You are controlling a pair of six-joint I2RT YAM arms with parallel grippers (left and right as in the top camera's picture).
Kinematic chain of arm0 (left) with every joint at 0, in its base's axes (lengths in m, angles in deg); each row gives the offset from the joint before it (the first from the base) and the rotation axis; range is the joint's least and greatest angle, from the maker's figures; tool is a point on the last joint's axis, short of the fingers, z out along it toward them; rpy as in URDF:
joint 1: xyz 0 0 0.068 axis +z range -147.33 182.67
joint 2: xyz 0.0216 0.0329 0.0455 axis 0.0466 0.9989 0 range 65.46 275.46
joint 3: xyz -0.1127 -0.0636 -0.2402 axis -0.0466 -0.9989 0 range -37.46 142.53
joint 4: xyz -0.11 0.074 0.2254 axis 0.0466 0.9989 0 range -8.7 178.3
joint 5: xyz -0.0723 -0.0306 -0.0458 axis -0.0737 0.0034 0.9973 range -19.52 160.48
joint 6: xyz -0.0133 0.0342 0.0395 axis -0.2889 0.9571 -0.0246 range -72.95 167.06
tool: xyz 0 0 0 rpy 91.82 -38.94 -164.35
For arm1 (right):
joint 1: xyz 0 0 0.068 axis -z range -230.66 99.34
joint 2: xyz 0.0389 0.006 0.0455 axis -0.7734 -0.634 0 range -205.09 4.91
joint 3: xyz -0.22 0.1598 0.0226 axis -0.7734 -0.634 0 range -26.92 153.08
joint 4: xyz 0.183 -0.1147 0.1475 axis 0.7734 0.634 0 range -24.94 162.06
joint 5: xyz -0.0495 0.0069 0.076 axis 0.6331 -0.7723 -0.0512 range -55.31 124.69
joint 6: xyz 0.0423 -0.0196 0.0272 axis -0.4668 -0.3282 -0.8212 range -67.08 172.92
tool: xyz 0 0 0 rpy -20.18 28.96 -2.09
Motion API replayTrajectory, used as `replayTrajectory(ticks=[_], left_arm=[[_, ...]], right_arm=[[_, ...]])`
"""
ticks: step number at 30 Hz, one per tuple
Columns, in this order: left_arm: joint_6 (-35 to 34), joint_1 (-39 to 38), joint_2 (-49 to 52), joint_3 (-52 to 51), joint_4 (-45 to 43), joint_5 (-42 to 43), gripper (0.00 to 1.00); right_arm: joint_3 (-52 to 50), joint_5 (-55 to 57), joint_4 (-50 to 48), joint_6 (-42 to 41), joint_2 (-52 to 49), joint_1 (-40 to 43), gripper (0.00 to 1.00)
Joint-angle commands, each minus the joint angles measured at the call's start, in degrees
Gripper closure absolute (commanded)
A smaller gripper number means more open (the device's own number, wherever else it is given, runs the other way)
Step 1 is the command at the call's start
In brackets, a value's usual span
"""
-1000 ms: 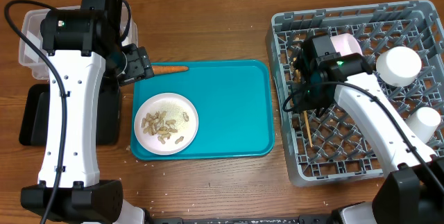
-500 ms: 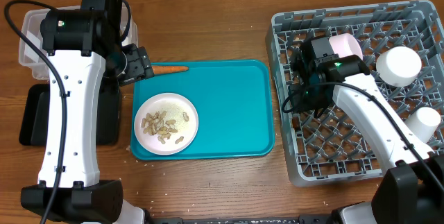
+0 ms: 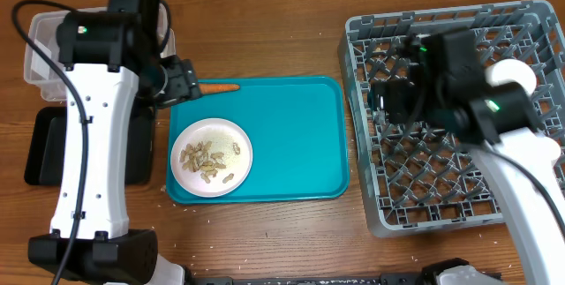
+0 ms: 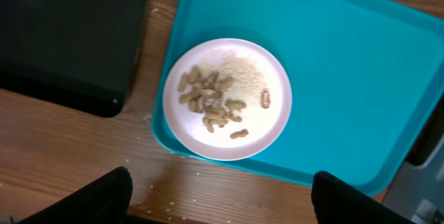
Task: Sort waste into correct bins and load items into the dishwasher
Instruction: 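Reach the left gripper to the white plate and grasp its rim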
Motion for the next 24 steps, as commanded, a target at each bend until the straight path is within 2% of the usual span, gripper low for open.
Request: replayTrajectory(ticks=[1,7,14,24], left_arm=[[0.4,-4.9,0.3,-0.2,-0.6,1.6,0.15],[-1.0,-13.4,0.3,-5.4,-3.6,1.5,0.15],[-3.9,-22.1,0.3,-22.2,-13.9,2.4,0.16],[-3.8,-27.2,0.3,-38.9,-29.3,2.0,0.20]], right_arm=[[0.8,-0.4,3.7,-0.2,3.6,1.9,0.00],[0.8,-0.3,10.9,-1.8,5.6,7.7,0.00],[-1.4,-0.3,12.0,-1.6,5.5,9.2,0.00],[-2.6,-0.3,11.4,-1.6,4.8,9.2,0.00]])
